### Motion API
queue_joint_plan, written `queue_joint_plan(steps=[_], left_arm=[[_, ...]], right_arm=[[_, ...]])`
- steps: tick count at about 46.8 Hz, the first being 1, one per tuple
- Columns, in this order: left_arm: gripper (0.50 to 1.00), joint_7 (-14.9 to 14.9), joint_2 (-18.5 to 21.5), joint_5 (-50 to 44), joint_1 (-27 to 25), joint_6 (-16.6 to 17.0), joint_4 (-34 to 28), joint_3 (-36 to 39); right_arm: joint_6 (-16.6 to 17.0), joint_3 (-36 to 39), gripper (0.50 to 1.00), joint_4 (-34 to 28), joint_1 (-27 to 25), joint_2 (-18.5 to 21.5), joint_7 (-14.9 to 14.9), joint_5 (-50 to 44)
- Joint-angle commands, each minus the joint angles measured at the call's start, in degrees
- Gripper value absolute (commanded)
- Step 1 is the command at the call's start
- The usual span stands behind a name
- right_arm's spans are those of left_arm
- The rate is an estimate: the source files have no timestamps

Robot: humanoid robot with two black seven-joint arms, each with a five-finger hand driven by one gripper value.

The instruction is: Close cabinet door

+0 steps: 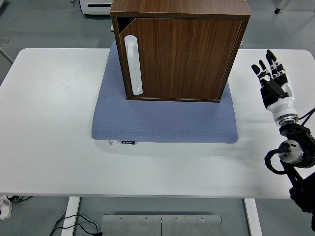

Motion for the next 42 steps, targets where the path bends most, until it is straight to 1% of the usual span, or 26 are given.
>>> queue_joint_plan(steps=[1, 4, 7, 10, 12, 19, 30, 32, 38, 42], left_arm=[[1.000, 0.0, 0.0, 0.0, 0.0, 0.0, 0.0, 0.0], [1.000, 0.0, 0.0, 0.0, 0.0, 0.0, 0.0, 0.0], [1.000, 0.0, 0.0, 0.0, 0.1, 0.0, 0.0, 0.0], [1.000, 0.0, 0.0, 0.0, 0.1, 0.0, 0.0, 0.0], [1.000, 0.0, 0.0, 0.0, 0.1, 0.0, 0.0, 0.0], [1.000, 0.0, 0.0, 0.0, 0.0, 0.0, 0.0, 0.0], [1.000, 0.0, 0.0, 0.0, 0.0, 0.0, 0.0, 0.0], [1.000, 0.0, 0.0, 0.0, 0.1, 0.0, 0.0, 0.0], [1.000, 0.0, 0.0, 0.0, 0.0, 0.0, 0.0, 0.0], [1.000, 0.0, 0.0, 0.0, 0.1, 0.0, 0.0, 0.0]], right_arm=[[0.3, -1.3, 1.000, 0.0, 0.7, -2.1, -3.7, 0.2], [0.3, -2.3, 1.000, -0.1, 2.1, -3.2, -8.2, 0.3], [0.3, -3.1, 1.000, -0.1, 2.8, -3.6, -11.7, 0.8], [0.3, -3.2, 1.000, -0.1, 2.9, -4.4, -13.6, 1.3], [0.2, -3.2, 1.000, -0.1, 2.9, -4.7, -14.1, 1.8], [-0.1, -3.2, 1.000, -0.6, 3.5, -4.8, -14.6, 2.5], [-0.2, -2.8, 1.000, -1.4, 5.2, -4.7, -11.9, 2.6], [-0.3, -2.8, 1.000, -1.5, 5.3, -4.7, -11.8, 2.6], [-1.1, -2.6, 1.000, -1.8, 5.9, -4.0, -11.8, 2.7], [-2.8, -2.5, 1.000, -1.9, 5.9, -3.2, -11.8, 3.1]])
